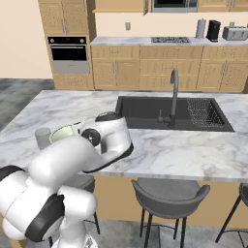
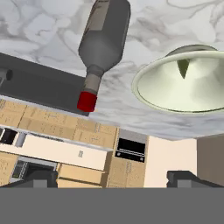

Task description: There is a bowl on the dining counter. Grab a lemon wedge from the fridge and place it in the bowl. Then get the liquor bottle and glass cup from the cabinet and place them next to the bowl.

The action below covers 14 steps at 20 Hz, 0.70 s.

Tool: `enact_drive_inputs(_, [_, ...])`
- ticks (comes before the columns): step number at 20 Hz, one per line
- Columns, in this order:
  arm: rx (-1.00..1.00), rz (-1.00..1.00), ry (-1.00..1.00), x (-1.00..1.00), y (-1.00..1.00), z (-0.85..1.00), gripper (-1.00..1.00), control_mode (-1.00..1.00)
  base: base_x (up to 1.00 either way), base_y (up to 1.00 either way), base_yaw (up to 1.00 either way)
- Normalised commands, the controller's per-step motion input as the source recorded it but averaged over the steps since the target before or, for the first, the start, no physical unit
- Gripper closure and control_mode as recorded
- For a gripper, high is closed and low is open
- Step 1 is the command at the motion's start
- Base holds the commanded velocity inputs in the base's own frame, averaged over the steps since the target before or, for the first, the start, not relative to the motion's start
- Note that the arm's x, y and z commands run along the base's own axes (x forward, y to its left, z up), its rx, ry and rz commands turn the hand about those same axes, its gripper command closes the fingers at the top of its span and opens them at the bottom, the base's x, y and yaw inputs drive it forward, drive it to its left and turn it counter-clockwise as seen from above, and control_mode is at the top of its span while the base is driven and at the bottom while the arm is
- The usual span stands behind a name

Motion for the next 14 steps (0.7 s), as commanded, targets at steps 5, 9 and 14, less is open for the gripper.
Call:
enact_drive_inputs(5, [0.00,0.00,0.07,-0.54,0.00,1.00,-1.00,-1.00,0.00,0.00,0.00])
enact_drive_inputs(9, [-0.01,0.00,0.08,-0.64,0.00,1.00,-1.00,-1.00,0.00,0.00,0.00])
enact_drive_inputs(14, [-0.01,0.00,0.07,-0.76,0.00,1.00,-1.00,-1.00,0.00,0.00,0.00])
